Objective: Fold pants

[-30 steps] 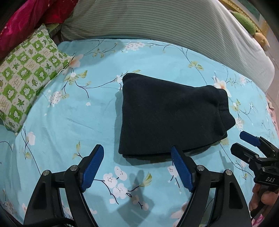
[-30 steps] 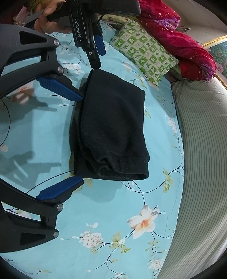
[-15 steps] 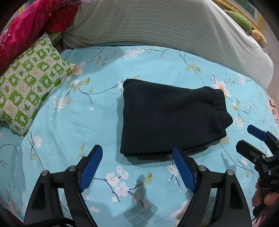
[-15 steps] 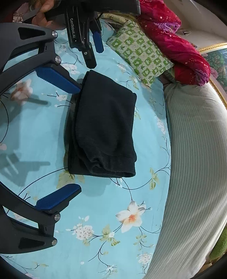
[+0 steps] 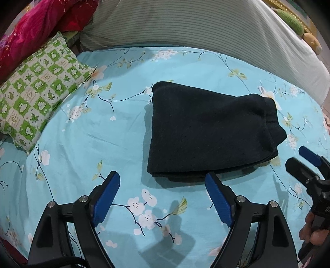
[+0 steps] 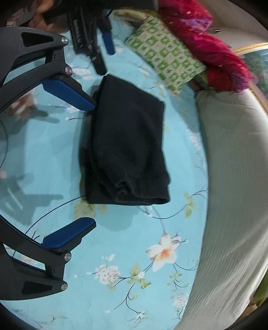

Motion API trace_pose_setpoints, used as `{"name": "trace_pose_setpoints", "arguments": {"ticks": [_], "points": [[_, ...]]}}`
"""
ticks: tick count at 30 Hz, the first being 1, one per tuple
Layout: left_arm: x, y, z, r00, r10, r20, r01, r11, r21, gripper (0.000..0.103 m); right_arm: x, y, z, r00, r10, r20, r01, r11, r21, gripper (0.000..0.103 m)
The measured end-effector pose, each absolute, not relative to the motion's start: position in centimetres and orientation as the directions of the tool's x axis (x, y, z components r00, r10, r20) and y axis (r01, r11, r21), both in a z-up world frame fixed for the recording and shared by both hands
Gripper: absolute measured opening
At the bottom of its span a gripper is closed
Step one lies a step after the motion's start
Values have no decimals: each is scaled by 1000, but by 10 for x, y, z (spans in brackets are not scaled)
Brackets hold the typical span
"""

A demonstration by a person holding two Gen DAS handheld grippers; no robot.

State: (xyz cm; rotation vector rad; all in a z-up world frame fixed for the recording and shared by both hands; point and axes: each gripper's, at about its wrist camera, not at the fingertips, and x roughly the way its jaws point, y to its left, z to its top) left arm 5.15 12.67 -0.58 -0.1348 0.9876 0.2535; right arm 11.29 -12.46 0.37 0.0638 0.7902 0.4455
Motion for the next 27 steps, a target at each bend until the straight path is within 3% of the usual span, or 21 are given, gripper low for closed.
{"name": "trace_pose_setpoints", "arguments": {"ticks": [16,27], "points": [[59,121,-24,517,180,-837,-276,961,36,85,106,-103,-13,672,434,-600,-494,866,75,103],[61,119,-23,538,199,-819,-269,962,58,85,110,-104,-18,671,433,-602,-489,869,80,103]]}}
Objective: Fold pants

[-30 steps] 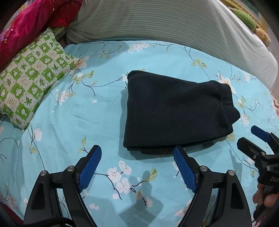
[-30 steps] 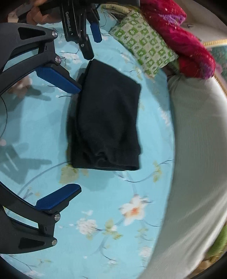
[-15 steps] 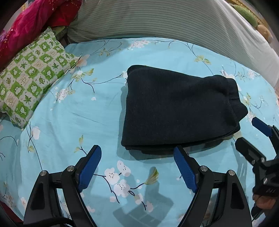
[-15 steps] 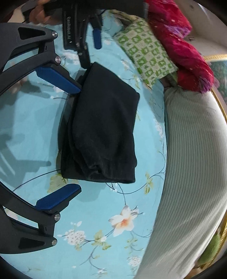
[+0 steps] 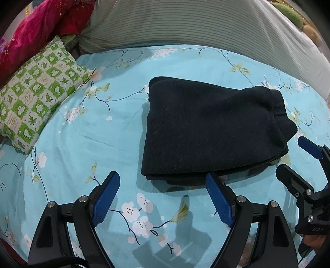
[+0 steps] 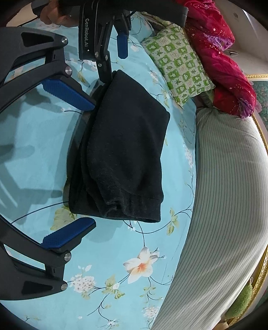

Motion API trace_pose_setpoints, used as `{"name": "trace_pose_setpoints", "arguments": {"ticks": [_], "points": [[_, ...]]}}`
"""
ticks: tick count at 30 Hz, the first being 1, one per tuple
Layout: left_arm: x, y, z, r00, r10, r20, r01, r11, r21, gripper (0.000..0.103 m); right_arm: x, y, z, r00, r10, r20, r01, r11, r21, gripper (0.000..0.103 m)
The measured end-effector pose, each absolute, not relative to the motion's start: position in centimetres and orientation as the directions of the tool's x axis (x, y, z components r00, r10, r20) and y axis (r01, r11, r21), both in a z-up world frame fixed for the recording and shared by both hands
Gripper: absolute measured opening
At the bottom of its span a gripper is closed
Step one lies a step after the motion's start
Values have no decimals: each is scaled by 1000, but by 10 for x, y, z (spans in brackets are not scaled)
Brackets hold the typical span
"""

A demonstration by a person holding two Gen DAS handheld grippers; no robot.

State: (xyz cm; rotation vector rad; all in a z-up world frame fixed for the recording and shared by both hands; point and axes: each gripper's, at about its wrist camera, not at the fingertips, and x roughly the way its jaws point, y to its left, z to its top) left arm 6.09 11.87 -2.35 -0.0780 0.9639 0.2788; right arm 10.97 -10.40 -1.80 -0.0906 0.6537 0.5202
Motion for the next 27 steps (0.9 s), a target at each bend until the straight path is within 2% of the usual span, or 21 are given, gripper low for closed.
{"name": "trace_pose_setpoints", "arguments": {"ticks": [27], "points": [[63,118,-22,537,184,-823,-256,965,49,86,117,-105,-16,667,432,-607,-483,871,90,103]]}}
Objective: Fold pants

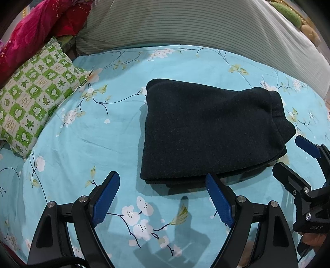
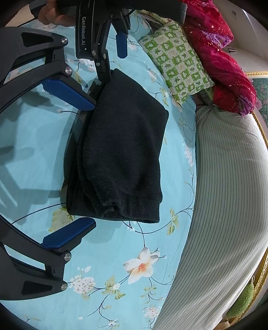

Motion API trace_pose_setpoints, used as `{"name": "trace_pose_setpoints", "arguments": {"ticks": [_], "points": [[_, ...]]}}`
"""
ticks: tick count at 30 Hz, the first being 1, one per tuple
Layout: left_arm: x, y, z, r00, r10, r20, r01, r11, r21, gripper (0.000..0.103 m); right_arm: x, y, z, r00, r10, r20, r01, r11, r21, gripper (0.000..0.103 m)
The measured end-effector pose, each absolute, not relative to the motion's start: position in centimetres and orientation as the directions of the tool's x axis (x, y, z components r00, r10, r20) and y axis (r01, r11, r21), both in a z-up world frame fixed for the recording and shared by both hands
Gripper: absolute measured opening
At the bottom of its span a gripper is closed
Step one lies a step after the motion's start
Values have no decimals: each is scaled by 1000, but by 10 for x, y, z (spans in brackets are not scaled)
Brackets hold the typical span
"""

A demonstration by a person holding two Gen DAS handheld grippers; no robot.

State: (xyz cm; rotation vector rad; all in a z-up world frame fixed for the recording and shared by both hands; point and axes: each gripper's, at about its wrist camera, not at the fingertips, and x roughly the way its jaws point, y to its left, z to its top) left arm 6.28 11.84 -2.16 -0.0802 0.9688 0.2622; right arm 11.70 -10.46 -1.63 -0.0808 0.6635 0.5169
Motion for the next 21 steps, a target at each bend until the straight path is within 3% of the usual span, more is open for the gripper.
{"name": "trace_pose_setpoints", "arguments": {"ticks": [21], "points": [[68,121,-23,534,180,-826,-248,968,51,86,121,-104,-14,663,440,-605,-490,867,92,103]]}}
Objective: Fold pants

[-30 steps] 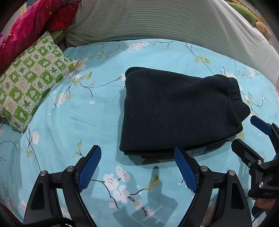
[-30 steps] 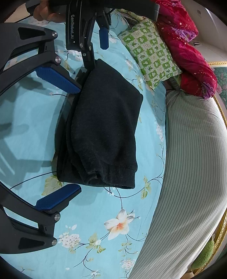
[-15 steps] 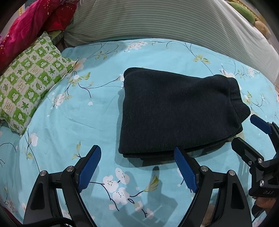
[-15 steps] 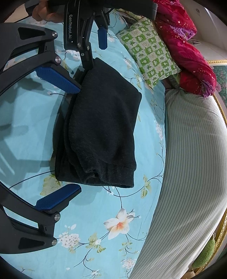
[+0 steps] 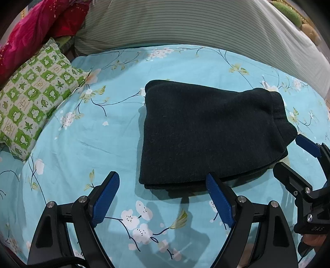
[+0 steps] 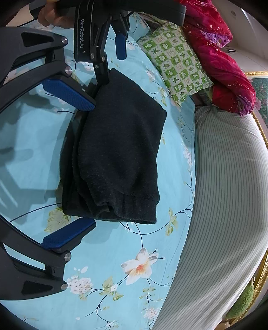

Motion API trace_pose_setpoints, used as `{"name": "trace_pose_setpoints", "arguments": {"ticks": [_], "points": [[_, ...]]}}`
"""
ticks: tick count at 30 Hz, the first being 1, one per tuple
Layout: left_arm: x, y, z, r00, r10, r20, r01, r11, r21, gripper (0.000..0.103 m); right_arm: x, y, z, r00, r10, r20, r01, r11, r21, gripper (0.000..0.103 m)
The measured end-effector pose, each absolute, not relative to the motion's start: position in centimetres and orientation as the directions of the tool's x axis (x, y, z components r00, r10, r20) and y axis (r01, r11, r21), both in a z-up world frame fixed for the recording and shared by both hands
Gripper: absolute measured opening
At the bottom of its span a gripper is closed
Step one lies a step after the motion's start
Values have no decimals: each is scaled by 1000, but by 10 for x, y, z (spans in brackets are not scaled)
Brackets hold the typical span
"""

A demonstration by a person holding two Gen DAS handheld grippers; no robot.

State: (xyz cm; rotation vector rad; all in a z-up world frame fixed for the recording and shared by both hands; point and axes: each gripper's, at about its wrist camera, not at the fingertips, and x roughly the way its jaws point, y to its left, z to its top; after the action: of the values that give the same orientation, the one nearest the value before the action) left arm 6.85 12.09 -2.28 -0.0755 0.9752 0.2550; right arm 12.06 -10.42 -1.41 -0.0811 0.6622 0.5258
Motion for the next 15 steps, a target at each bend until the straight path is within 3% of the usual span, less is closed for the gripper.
{"name": "trace_pose_setpoints", "arguments": {"ticks": [15], "points": [[74,122,-20,540,176,-823,-241,969,49,86,121,-105,-10,671,439,-597,-485,870,94,103]]}}
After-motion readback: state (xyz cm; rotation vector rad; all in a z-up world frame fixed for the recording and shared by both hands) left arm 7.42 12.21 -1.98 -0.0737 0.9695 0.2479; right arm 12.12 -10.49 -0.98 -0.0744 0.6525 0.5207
